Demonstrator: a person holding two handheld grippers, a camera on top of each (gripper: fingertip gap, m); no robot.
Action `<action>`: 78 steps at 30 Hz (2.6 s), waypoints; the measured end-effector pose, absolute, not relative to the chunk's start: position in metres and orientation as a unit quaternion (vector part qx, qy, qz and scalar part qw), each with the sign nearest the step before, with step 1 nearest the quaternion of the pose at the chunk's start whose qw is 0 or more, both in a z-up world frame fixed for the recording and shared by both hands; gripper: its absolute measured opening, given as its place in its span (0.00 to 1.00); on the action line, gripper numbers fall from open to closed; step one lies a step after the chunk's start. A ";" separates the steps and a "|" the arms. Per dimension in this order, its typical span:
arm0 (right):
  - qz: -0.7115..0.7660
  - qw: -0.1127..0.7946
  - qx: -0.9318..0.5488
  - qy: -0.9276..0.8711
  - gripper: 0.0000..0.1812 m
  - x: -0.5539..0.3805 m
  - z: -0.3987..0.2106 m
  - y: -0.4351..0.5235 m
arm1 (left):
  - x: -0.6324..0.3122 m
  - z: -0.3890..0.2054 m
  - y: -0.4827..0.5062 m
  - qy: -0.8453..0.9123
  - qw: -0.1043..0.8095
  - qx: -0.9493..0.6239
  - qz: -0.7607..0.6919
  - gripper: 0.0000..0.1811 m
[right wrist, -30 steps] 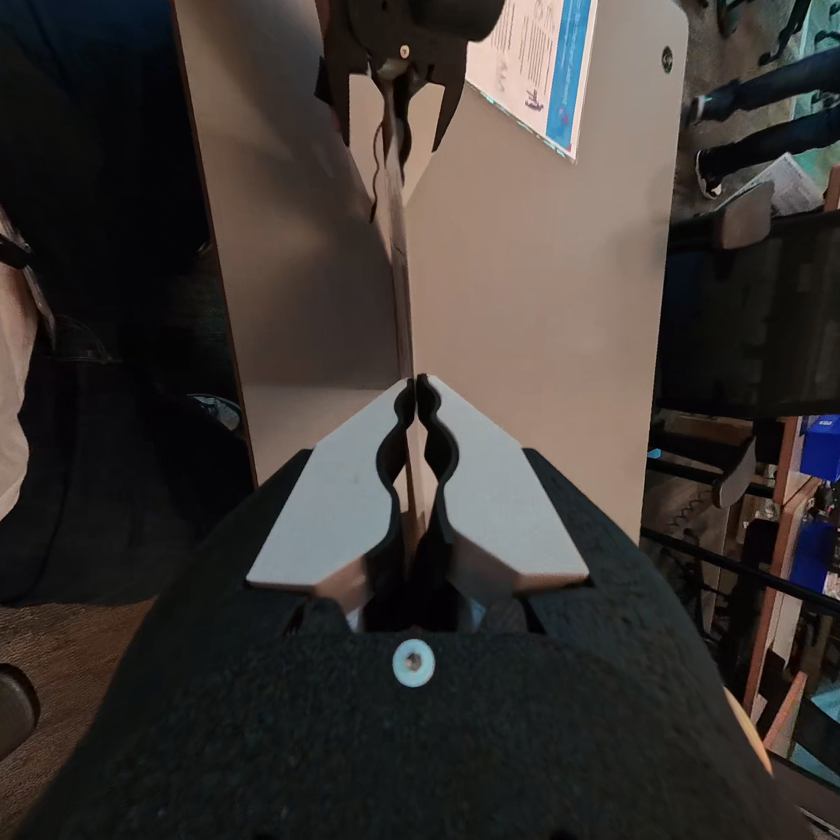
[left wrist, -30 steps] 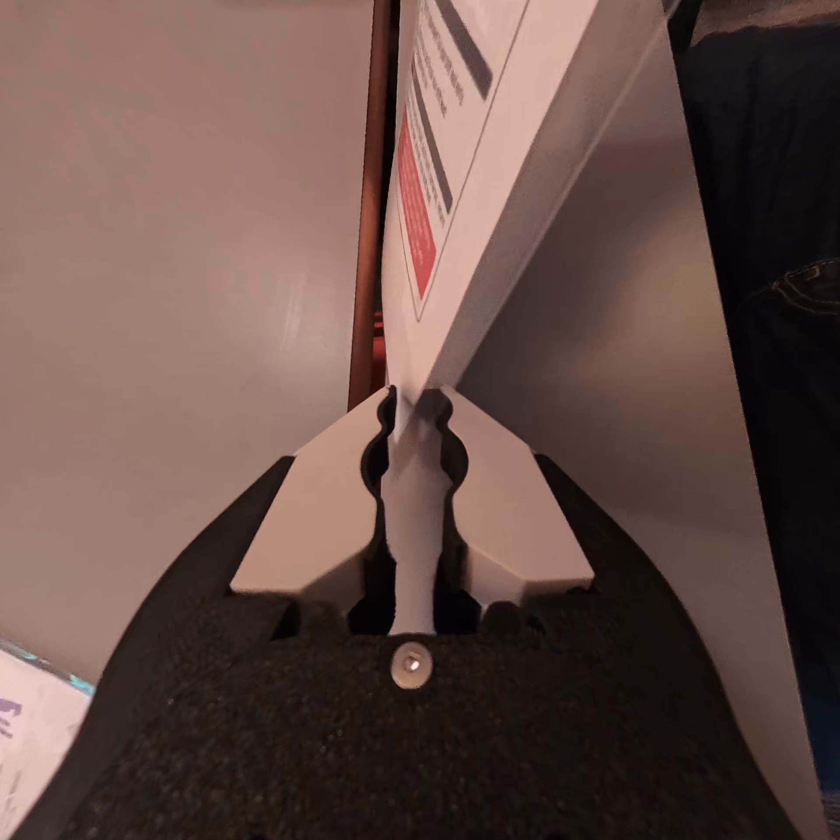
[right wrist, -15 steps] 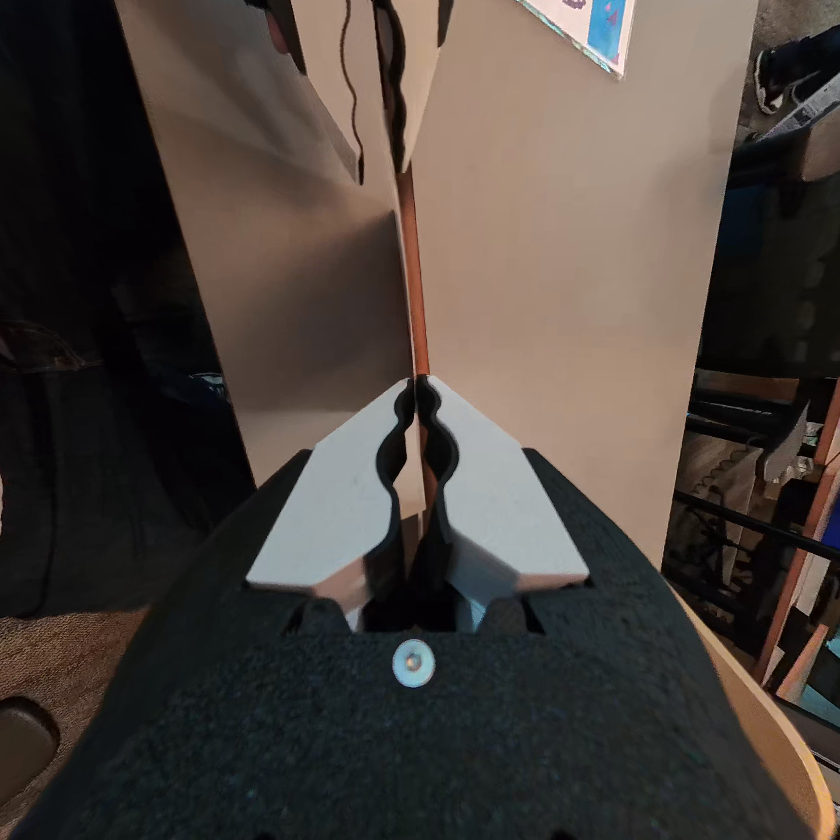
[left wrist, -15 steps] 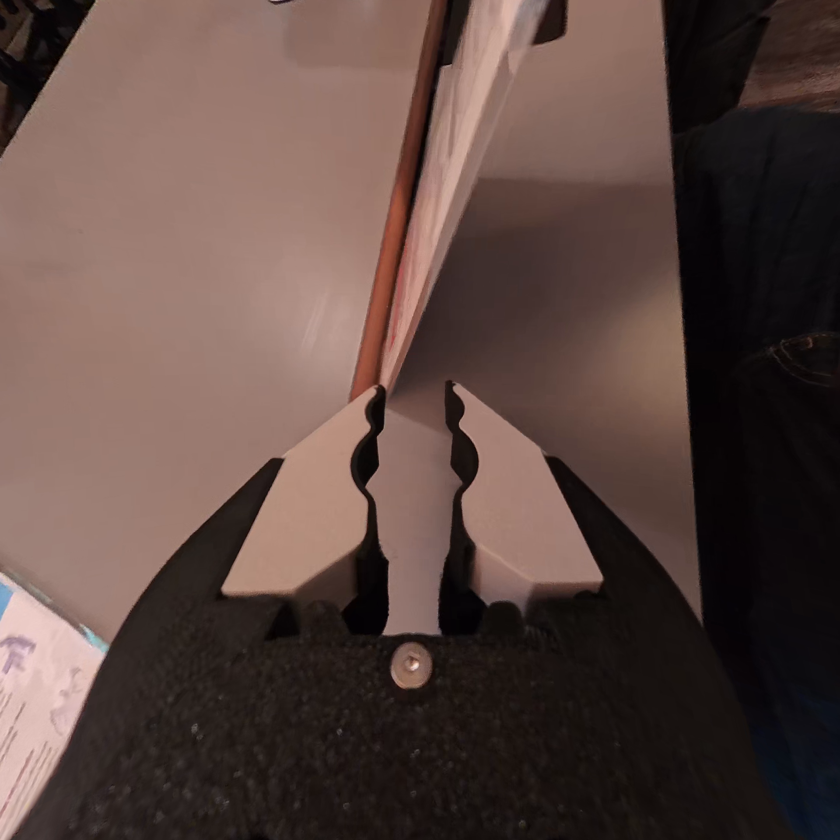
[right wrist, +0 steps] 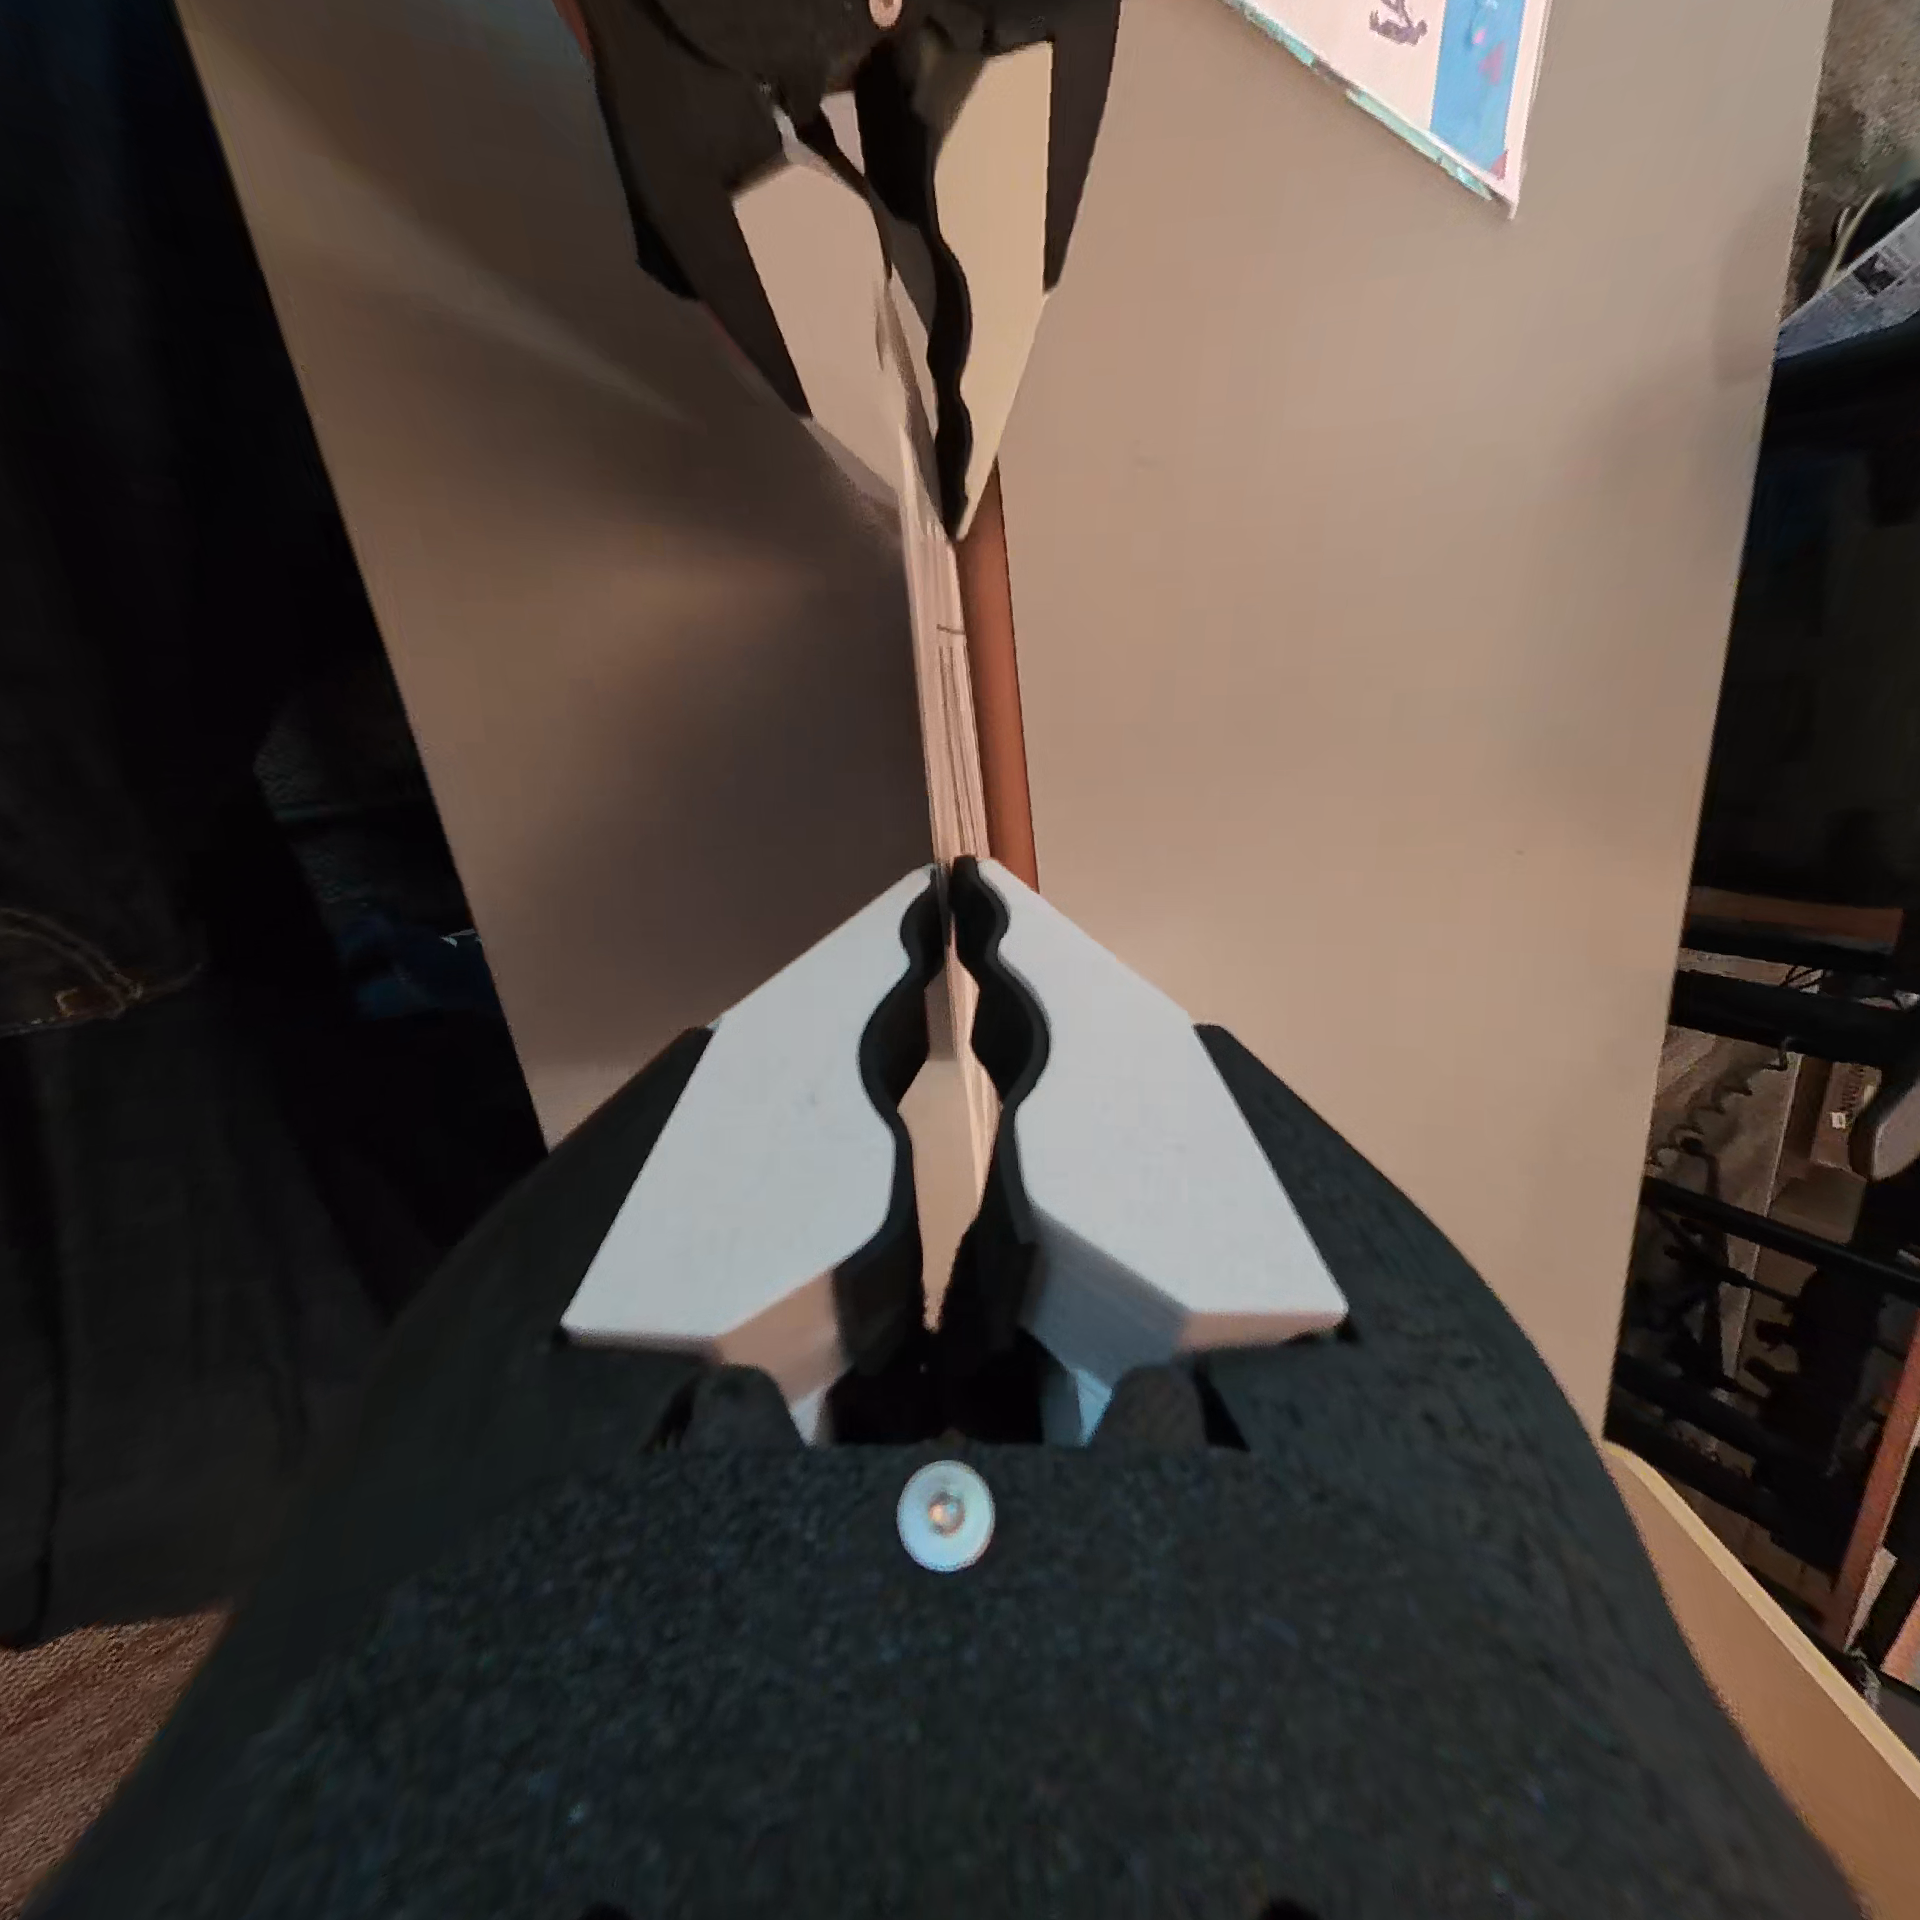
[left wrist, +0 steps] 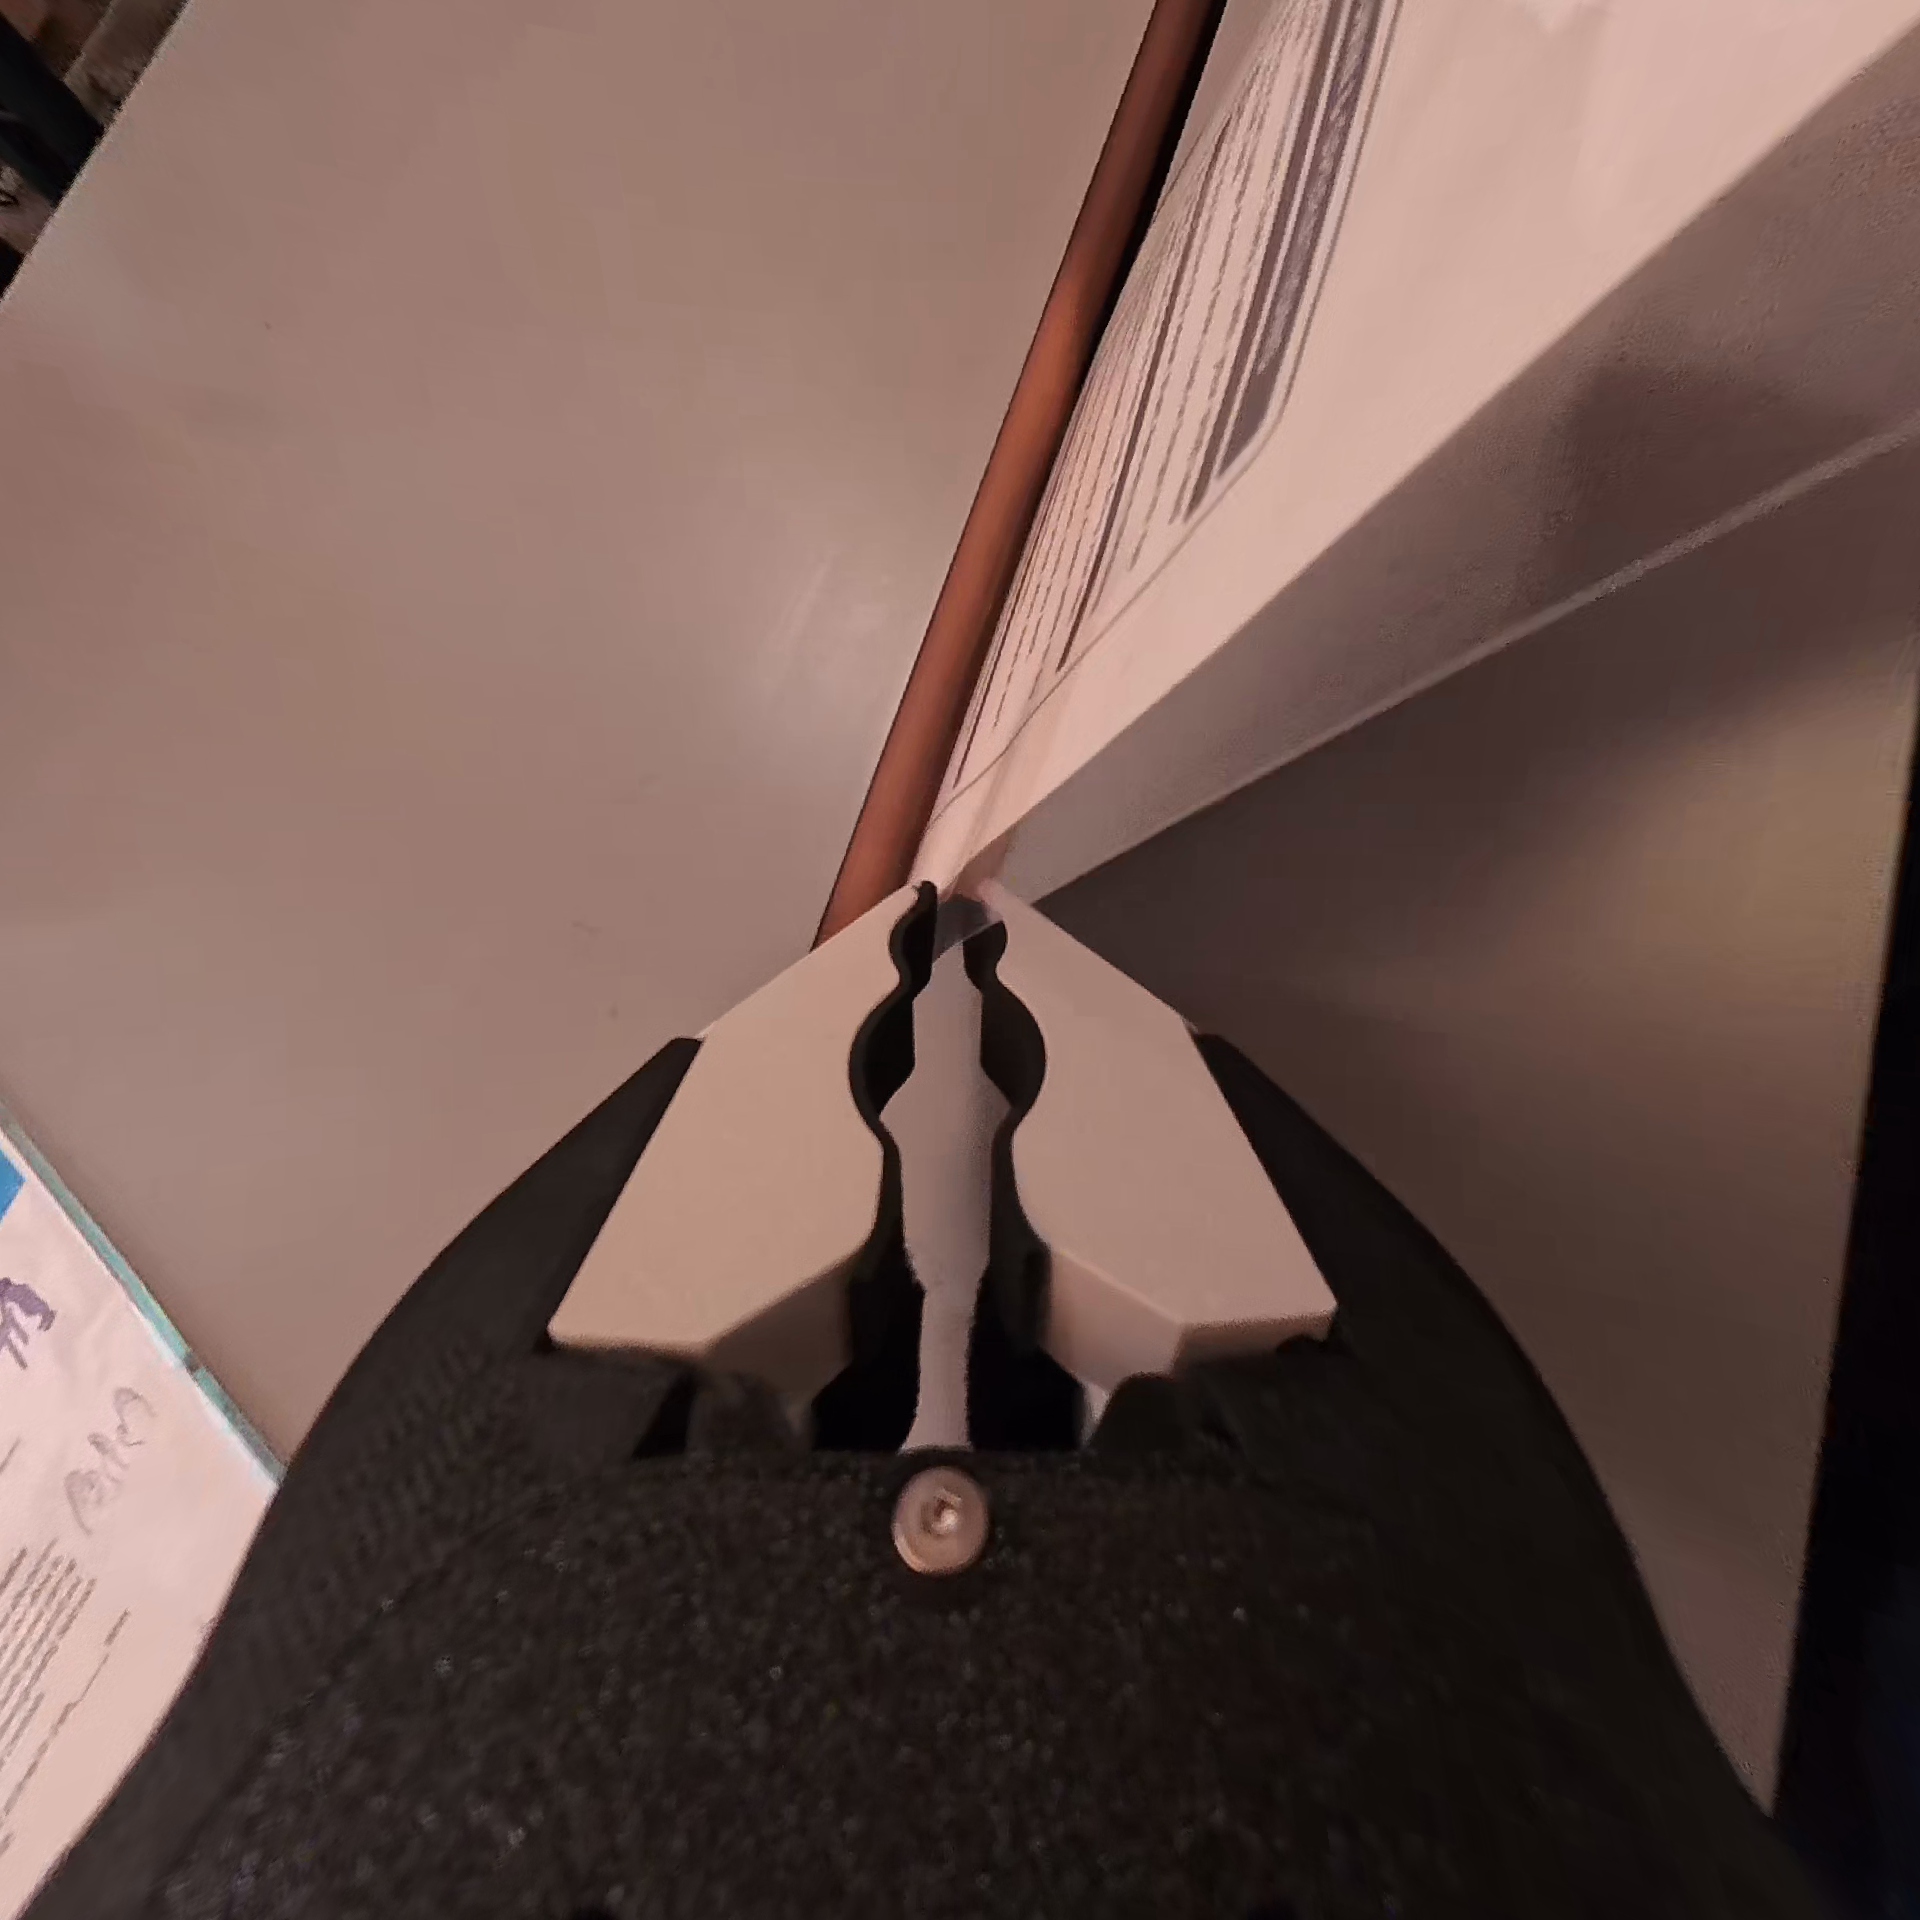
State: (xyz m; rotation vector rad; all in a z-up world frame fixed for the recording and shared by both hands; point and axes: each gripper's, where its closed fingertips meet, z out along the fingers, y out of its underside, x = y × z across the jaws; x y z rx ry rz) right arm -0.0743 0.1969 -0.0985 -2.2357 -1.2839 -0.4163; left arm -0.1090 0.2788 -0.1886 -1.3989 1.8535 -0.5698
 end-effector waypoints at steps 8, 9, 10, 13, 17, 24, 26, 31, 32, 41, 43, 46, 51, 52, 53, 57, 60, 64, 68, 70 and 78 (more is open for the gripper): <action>-0.151 0.251 -0.839 -0.459 0.00 -0.065 -0.119 0.200 | -0.112 -0.197 0.273 0.717 0.330 -0.568 -0.232 0.14; -0.150 0.251 -0.840 -0.458 0.00 -0.065 -0.120 0.200 | -0.116 -0.195 0.272 0.714 0.332 -0.571 -0.231 0.15; -0.151 0.250 -0.840 -0.458 0.00 -0.065 -0.121 0.200 | -0.121 -0.194 0.271 0.711 0.332 -0.575 -0.231 0.16; -0.154 0.248 -0.838 -0.460 0.00 -0.065 -0.121 0.199 | -0.135 -0.184 0.267 0.695 0.337 -0.588 -0.240 0.18; -0.156 0.256 -0.831 -0.469 0.00 -0.073 -0.113 0.194 | -0.130 -0.168 0.263 0.678 0.358 -0.587 -0.261 0.09; -0.175 0.261 -0.832 -0.457 0.00 -0.073 -0.105 0.181 | -0.104 -0.177 0.247 0.709 0.330 -0.567 -0.258 0.15; -0.172 0.257 -0.839 -0.448 0.00 -0.069 -0.109 0.179 | -0.119 -0.173 0.245 0.698 0.336 -0.574 -0.264 0.15; -0.182 0.248 -0.840 -0.446 0.00 -0.067 -0.111 0.176 | -0.137 -0.143 0.218 0.700 0.380 -0.550 -0.252 0.16; -0.185 0.249 -0.840 -0.446 0.00 -0.068 -0.110 0.176 | -0.137 -0.137 0.215 0.703 0.392 -0.543 -0.241 0.16; -0.182 0.261 -0.841 -0.438 0.00 -0.071 -0.112 0.177 | -0.129 -0.090 0.197 0.683 0.452 -0.511 -0.260 0.15; -0.175 0.267 -0.839 -0.440 0.00 -0.075 -0.113 0.178 | -0.125 -0.088 0.189 0.688 0.455 -0.496 -0.272 0.09; -0.181 0.272 -0.833 -0.447 0.00 -0.076 -0.115 0.180 | -0.121 -0.091 0.193 0.699 0.474 -0.480 -0.237 0.02; -0.169 0.284 -0.833 -0.443 0.00 -0.075 -0.124 0.186 | -0.121 -0.105 0.198 0.714 0.455 -0.479 -0.233 0.00; -0.168 0.285 -0.833 -0.444 0.00 -0.075 -0.126 0.188 | -0.121 -0.108 0.199 0.715 0.449 -0.482 -0.234 0.00; -0.167 0.286 -0.833 -0.444 0.00 -0.075 -0.127 0.190 | -0.121 -0.110 0.201 0.715 0.446 -0.485 -0.233 0.00; -0.166 0.288 -0.834 -0.441 0.00 -0.074 -0.131 0.195 | -0.121 -0.116 0.205 0.718 0.439 -0.491 -0.224 0.00; -0.163 0.290 -0.835 -0.439 0.00 -0.074 -0.133 0.197 | -0.121 -0.118 0.206 0.719 0.436 -0.493 -0.225 0.01; -0.171 0.295 -0.834 -0.434 0.02 -0.073 -0.137 0.200 | -0.122 -0.126 0.208 0.715 0.412 -0.511 -0.241 0.02; -0.165 0.307 -0.833 -0.429 0.12 -0.076 -0.141 0.197 | -0.124 -0.132 0.211 0.706 0.397 -0.529 -0.253 0.06; -0.151 0.307 -0.838 -0.425 0.18 -0.078 -0.143 0.193 | -0.126 -0.134 0.213 0.701 0.396 -0.535 -0.256 0.08; -0.065 0.371 -0.850 -0.368 0.21 -0.085 -0.133 0.176 | -0.138 -0.125 0.216 0.666 0.390 -0.562 -0.296 0.09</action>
